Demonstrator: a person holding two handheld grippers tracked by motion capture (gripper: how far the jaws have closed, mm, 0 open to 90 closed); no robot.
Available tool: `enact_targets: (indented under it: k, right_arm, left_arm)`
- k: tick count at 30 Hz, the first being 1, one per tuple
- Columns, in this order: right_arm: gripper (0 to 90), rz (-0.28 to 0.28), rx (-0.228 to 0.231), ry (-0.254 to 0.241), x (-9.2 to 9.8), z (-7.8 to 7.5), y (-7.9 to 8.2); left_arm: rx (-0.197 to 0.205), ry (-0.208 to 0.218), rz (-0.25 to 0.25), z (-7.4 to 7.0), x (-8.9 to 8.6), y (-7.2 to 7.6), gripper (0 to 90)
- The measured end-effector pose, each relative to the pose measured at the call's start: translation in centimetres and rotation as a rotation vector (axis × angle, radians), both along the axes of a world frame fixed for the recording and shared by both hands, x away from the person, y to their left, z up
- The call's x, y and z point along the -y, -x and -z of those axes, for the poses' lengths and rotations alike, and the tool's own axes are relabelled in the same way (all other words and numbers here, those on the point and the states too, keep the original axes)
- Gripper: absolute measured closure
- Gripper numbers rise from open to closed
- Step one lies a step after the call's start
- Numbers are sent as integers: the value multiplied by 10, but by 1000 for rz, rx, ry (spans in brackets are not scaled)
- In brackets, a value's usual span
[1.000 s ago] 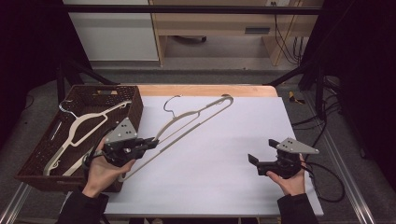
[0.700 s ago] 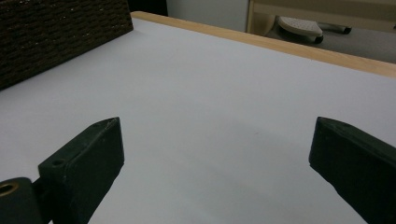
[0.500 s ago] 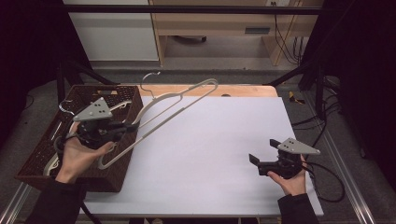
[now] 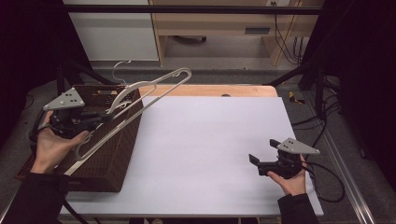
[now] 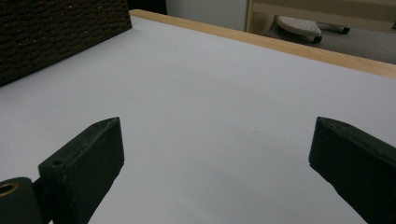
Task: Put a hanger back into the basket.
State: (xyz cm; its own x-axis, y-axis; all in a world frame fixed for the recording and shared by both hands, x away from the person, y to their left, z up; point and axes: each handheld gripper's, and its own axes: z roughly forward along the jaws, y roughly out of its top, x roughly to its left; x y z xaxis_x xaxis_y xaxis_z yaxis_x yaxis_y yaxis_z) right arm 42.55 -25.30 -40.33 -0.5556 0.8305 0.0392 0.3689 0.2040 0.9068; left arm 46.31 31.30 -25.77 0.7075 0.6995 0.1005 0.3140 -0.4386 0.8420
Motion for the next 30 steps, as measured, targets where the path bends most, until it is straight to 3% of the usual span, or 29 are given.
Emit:
enact_targets:
  k: [11,15,22,30]
  right_arm:
    - [36,4,2,-10,3,-2,1]
    - [35,5,11,-11,4,-4,2]
    - [35,6,7,-6,3,-3,2]
    - [35,7,6,3,2,-2,1]
  left_arm:
    - [-28,-12,-74,12,-52,-12,870]
    - [-43,9,-99,20,-70,-14,870]
    - [-67,2,-127,33,-100,-9,870]
    - [-94,23,-173,45,-128,-9,870]
